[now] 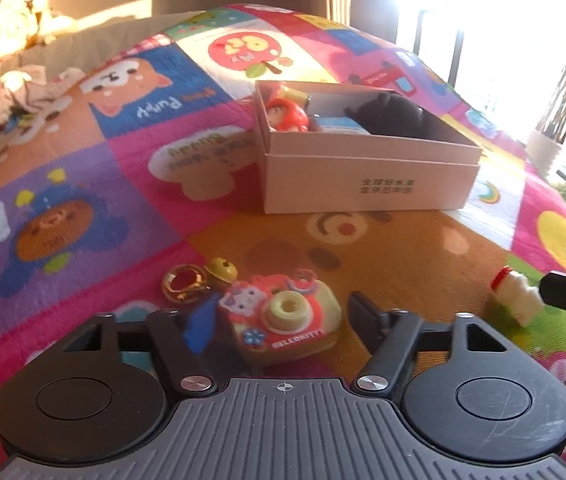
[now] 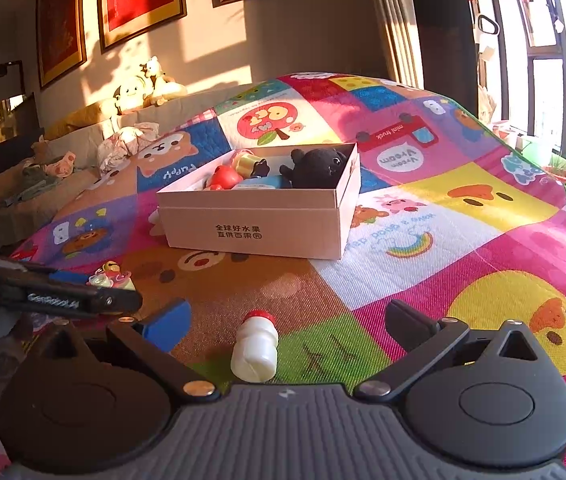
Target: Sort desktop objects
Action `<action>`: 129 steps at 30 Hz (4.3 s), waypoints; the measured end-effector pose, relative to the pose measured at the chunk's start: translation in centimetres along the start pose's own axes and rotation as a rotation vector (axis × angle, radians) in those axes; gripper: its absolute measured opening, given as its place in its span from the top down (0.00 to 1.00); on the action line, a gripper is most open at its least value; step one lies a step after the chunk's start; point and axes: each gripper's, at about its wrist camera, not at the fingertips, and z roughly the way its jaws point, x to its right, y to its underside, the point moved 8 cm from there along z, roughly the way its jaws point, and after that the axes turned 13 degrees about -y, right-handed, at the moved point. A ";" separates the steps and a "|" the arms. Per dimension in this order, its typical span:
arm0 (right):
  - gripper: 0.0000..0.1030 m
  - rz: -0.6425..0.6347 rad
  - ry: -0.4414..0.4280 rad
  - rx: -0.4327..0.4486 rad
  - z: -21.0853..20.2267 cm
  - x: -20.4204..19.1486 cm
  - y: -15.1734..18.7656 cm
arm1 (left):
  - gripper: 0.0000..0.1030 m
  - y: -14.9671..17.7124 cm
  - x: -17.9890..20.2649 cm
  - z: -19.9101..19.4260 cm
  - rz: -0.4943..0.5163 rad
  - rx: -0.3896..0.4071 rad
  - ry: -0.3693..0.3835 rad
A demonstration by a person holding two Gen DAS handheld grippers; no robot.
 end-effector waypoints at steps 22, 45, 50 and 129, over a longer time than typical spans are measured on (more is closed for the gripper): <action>0.72 -0.115 -0.059 -0.308 4.4 -2.5 0.5 | 0.18 3.2 -1.0 -3.7 0.020 -0.011 0.063; 0.76 -0.229 -0.107 0.153 -7.0 -4.5 -16.8 | 0.35 -13.6 3.4 -9.3 0.163 0.443 0.075; 0.76 -0.186 -0.070 0.185 -6.5 -2.4 -18.6 | 0.33 -16.4 8.0 -3.0 0.108 0.385 0.159; 0.00 0.041 0.214 -0.182 7.9 1.2 0.1 | 0.00 -0.3 0.7 2.4 0.022 0.002 -0.039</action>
